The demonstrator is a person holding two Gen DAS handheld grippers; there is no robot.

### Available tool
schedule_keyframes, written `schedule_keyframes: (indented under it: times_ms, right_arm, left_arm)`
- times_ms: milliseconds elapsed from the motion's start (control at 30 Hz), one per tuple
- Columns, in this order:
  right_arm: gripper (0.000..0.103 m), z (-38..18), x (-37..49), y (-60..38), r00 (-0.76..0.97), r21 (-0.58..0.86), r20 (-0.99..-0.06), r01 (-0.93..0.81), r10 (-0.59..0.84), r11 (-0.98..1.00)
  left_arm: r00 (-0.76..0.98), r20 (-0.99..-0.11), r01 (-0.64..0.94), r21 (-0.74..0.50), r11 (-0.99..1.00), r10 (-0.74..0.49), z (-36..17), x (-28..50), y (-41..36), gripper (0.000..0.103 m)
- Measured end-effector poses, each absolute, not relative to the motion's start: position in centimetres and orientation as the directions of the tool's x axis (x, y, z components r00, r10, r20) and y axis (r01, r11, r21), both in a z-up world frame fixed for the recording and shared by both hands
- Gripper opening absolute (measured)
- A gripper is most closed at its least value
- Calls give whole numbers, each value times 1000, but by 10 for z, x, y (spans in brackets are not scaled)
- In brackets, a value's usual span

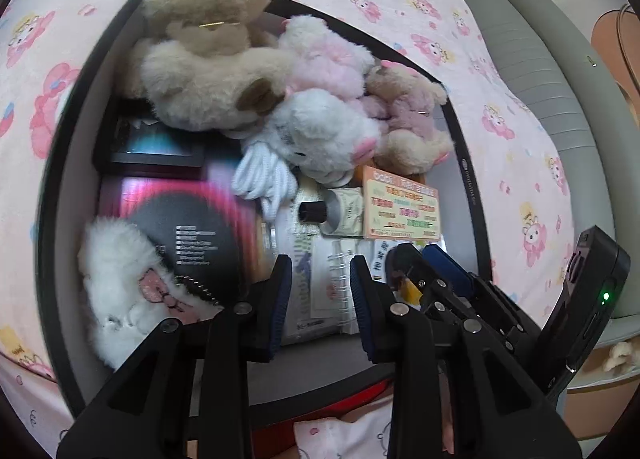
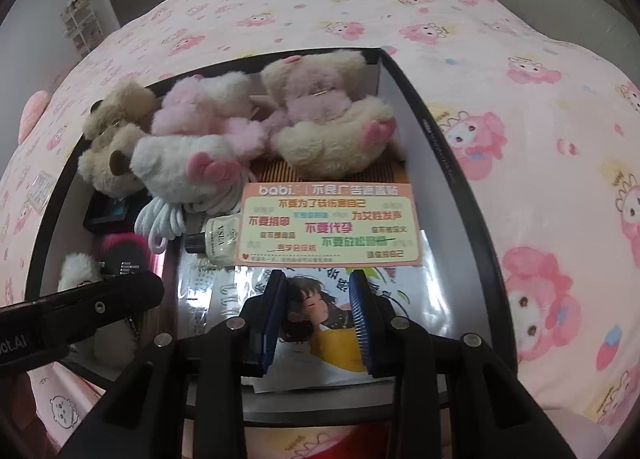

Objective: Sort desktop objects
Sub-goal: 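Open both grippers to release the babi card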

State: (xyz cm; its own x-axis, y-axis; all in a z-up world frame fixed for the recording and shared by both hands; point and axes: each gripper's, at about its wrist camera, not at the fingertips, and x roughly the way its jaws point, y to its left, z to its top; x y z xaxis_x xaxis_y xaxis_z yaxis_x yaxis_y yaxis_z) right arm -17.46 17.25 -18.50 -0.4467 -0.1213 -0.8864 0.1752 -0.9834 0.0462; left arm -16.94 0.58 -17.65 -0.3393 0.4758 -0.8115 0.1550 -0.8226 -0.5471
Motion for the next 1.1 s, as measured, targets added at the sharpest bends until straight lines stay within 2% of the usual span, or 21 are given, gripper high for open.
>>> schedule_keyframes:
  times_ms: [167,333,533,667,767,867,1100]
  right_arm:
    - [29,-158,-164,210,-541,214,-809,95,-231,-972]
    - [29,-153,-167,229,-579,226,-796,-10,-179,-974]
    - [29,-153,-171,234,-583,232,-793,-23,-176,-972]
    - [29,-157,-169,230,-566,236,-802,-7,-190,-972]
    - [29,-161,-170,220,-539,223,-816,39,-208,-974]
    - [29,-170,-171,203,-504,142,-848,81,-163,-987]
    - [32,-157,-156,193,-544,113,-825,103,-151,-988]
  left_arm:
    - [-323,-774,132,-607,-783,545,-180,-178,23,29]
    - [-269,-787,132,-601,-788,555,-193,-188,43,29]
    - [-234,-775,101,-620,-778,587,-195,-192,56,29]
    - [-275,-755,127,-642,-756,595,-192,-184,40,29]
    - [-308,-769,143,-620,-771,561,-186,-177,26,29]
    - [-345,-782,122,-585,-802,519,-176,-168,17,29]
    - [-446,-803,20,-450,-893,395,-140,-144,22,41]
